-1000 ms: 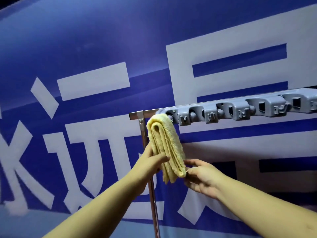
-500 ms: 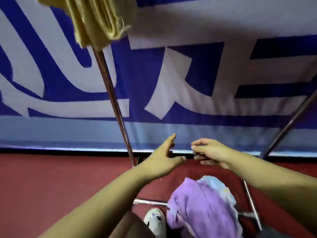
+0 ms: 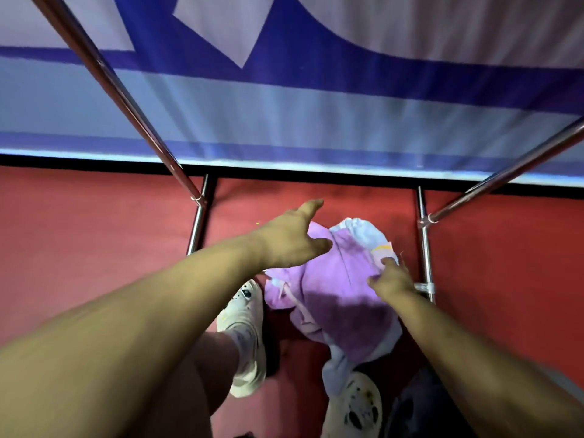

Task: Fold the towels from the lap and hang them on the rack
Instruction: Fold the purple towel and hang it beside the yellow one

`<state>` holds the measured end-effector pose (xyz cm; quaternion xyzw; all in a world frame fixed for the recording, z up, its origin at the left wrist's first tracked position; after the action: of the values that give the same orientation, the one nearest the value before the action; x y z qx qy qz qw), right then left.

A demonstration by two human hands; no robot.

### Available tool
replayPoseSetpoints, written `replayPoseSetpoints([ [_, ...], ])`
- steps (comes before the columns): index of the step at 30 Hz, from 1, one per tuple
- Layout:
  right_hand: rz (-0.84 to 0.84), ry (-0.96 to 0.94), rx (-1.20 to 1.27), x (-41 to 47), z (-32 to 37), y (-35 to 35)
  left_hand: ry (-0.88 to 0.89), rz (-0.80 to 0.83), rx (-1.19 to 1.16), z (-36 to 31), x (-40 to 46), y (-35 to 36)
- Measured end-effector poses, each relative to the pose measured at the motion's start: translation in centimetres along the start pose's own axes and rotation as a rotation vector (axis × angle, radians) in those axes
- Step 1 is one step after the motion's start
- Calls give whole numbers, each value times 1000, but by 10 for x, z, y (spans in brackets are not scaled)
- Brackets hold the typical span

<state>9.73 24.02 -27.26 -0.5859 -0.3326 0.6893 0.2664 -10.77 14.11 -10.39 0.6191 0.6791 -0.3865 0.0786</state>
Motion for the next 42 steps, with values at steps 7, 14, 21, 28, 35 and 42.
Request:
replayPoseSetpoints([
  [7, -15, -7, -17, 20, -13, 40, -20, -8, 33, 4, 11, -3],
  [14, -56, 61, 51, 26, -28, 45, -44, 38, 89, 4, 10, 6],
  [21, -108, -93, 241, -10, -1, -3, 44, 41, 144, -19, 9, 6],
  [28, -342, -663, 332, -135, 76, -134, 294, -101, 84, -59, -42, 1],
  [35, -513, -989, 363, -287, 106, -251, 590, -288, -51, -122, -141, -45],
  [42, -584, -1079, 479, -373, 96, -306, 639, -237, -418, -170, -222, -73],
])
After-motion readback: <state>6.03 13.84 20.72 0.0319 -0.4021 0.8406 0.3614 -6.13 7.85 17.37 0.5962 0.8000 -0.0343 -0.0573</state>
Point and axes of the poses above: each hand's wrist, its own x-axis towards the middle knuckle, its own y-axis out of the palm, z = x × y, the point moved 9 cm from there along x, towards the middle knuckle, and after that the axes turned 11 degrees about -x, right-handed, at the moved point
